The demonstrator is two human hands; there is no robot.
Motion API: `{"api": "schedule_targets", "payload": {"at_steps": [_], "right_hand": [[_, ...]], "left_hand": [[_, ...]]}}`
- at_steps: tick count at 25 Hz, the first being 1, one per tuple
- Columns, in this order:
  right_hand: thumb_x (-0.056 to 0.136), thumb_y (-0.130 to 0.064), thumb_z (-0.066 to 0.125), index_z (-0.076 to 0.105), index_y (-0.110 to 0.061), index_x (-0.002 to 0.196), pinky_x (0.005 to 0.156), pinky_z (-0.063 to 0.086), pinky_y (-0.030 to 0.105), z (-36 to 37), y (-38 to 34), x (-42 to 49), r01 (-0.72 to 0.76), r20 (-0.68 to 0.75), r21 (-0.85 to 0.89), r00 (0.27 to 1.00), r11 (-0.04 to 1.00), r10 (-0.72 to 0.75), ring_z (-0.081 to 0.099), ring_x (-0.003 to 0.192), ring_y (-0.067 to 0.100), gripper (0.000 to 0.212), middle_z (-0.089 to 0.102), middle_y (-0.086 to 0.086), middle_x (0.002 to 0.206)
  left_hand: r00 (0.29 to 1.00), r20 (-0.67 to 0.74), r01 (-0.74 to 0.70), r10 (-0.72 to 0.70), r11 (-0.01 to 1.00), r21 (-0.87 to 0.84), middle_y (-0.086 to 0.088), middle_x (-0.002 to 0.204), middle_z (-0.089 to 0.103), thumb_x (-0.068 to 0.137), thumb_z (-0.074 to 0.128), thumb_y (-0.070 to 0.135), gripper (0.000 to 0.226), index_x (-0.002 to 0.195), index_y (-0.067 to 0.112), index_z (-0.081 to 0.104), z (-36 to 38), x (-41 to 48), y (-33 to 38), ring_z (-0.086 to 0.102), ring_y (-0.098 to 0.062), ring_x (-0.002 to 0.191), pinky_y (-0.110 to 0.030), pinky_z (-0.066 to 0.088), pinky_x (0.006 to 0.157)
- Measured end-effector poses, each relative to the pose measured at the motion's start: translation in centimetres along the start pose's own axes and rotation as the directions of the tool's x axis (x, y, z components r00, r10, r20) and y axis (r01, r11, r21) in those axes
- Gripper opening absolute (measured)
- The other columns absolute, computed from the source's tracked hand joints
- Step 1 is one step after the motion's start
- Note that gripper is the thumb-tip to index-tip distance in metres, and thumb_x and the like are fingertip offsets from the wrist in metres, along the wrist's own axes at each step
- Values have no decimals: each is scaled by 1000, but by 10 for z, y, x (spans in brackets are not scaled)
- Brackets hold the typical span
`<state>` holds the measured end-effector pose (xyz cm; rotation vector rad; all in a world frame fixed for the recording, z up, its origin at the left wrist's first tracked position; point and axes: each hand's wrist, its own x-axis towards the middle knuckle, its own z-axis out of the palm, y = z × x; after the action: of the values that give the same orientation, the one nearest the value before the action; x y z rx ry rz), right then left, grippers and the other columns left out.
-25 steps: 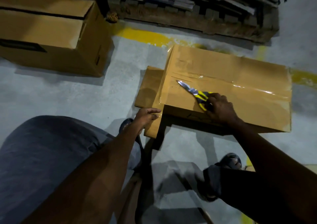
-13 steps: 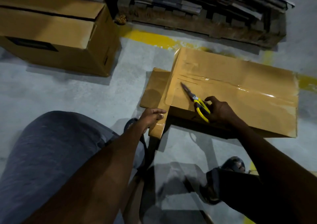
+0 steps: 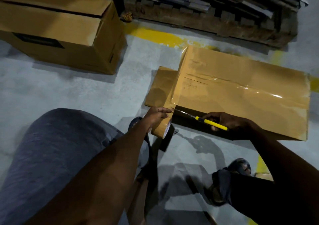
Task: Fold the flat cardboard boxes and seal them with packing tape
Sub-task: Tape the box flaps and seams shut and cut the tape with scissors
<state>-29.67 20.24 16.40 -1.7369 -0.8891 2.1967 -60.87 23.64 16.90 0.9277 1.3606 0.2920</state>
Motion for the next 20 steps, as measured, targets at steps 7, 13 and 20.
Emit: {"api": "schedule_targets", "payload": {"at_steps": [7,13,20], "right_hand": [[95,-6,58,63,-10,116,100,47,38,-11,7,3,-20,-34,11,999,1000,20,60,107,28,21,62,9,113],[93,-3,62,63,-9,120,96,53,33,-6,8,11,-30,-8,-70,1000,997,29,53,127,36,28,64,8,116],[88,-2,66,62,-21,111,63,46,9,25,-29,4,97,28,-392,995,915,-93,59,89,9,30,63,-6,97]], "left_hand": [[1000,-9,-9,9,1000,6,-5,123,63,87,61,6,27,93,28,75,-1,6,-7,56,-28,115,-48,42,105],[1000,4,-11,10,999,38,-3,126,58,87,60,8,26,95,29,74,-2,5,-5,53,-28,115,-49,42,102],[1000,-4,5,-5,1000,24,-5,127,60,86,60,9,29,90,33,76,-3,3,-6,56,-30,114,-54,43,102]]}}
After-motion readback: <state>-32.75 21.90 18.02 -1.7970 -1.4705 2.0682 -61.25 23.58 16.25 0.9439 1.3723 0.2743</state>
